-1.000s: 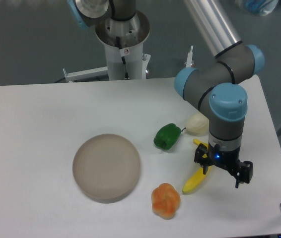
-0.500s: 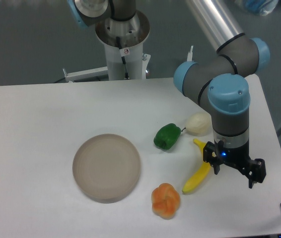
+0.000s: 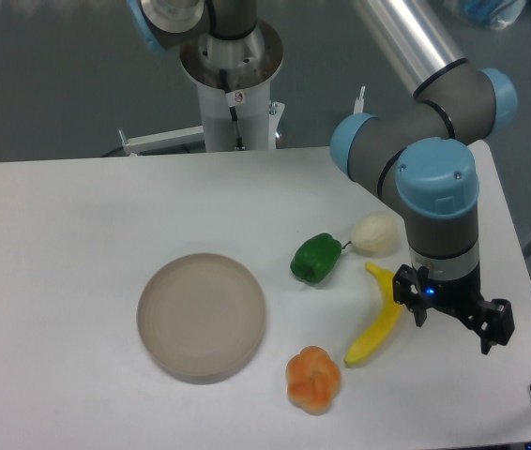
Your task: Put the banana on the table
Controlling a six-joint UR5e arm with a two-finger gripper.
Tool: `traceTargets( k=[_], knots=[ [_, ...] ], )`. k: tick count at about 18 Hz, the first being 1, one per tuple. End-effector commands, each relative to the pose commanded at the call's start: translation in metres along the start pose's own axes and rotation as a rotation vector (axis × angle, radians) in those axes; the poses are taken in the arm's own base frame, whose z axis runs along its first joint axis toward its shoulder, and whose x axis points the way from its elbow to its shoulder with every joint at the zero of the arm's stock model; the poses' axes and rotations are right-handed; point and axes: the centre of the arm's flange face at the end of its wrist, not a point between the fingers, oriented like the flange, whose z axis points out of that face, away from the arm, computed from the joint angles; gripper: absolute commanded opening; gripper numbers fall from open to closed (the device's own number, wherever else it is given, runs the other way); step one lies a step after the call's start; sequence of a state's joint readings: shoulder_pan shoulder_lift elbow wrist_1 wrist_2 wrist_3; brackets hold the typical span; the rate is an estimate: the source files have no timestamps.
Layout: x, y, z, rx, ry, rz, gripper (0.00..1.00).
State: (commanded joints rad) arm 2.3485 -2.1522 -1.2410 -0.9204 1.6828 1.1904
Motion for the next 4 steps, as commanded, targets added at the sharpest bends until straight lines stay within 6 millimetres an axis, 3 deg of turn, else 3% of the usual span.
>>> traceTargets(
  k=[4],
  knots=[
    [-0.0008,-0.0014,0.0001,0.0,-0.003,0.001,1.0]
  ],
)
